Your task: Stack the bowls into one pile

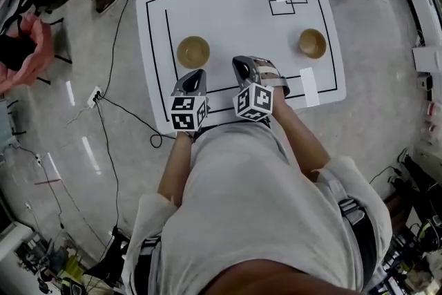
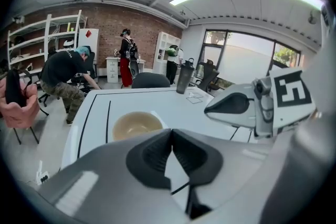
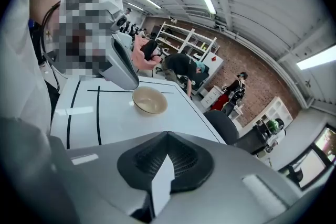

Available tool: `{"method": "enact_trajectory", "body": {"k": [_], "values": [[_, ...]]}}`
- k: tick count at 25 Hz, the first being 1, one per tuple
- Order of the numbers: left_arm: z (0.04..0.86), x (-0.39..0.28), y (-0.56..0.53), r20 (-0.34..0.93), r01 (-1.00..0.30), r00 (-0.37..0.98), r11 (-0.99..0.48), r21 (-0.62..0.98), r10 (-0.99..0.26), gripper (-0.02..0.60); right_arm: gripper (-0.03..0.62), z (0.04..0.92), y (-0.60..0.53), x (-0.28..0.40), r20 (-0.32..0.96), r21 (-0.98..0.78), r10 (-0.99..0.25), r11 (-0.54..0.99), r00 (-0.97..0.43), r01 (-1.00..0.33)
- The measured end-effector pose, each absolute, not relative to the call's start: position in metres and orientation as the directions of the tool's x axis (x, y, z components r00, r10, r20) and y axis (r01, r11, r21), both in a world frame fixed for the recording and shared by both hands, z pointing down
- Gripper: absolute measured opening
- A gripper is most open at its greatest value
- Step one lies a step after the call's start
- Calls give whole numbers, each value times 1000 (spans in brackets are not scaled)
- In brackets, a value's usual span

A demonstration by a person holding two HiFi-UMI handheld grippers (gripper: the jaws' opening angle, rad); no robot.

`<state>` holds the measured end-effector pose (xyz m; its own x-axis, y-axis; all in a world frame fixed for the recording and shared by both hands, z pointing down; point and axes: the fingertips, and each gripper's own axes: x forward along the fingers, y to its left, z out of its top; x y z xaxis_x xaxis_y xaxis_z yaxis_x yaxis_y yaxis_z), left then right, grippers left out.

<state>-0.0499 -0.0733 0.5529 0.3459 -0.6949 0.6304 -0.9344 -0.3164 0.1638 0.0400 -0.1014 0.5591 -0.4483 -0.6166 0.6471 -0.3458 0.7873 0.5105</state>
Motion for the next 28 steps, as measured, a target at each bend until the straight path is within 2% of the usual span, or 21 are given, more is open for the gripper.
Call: {"method": "enact_trajectory", "body": {"k": [12,28], "values": [[561,18,-82,629,-880,445,-442,175,-637,2,-2,572,-96,160,660,533,-706,680,-256,-503],[571,67,-83,644,-821,514,-541,181,-566,2,-2,588,-81,236,696,548,-714,596,-75,-588]]}}
